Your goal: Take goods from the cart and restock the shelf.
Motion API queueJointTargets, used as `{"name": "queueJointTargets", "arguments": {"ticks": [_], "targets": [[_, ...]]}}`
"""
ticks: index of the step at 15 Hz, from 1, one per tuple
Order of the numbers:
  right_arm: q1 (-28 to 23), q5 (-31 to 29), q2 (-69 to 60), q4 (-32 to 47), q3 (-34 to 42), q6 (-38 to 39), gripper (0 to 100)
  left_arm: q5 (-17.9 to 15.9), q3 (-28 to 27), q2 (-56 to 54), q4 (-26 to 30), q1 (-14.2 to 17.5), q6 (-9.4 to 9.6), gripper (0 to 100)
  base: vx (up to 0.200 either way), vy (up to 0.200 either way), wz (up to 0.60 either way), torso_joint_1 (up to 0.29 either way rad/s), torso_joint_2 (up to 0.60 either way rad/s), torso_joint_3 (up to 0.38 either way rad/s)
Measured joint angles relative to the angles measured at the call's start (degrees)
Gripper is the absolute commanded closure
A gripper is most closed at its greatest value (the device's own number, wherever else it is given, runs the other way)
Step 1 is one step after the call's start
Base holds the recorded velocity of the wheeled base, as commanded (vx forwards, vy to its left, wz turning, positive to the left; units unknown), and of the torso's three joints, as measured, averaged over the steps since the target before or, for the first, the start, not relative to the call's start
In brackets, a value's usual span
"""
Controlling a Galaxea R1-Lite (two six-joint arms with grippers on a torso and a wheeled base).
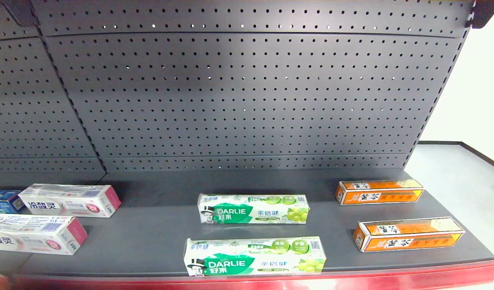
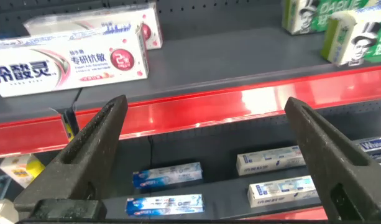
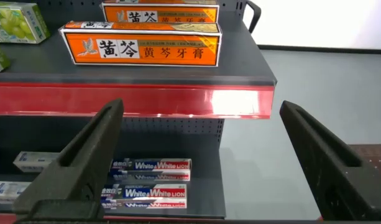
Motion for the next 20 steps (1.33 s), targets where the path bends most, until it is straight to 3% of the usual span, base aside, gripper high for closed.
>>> {"name": "queueJointTargets", "arguments": {"ticks": [20], "targets": [[0.00,0.00,0.00,0.02,0.00,0.06,0,0.18,0.05,-0.09,0.00,0.00,-0.29,0,0.000,0.000,0.00,0.000,0.00,0.000]]}}
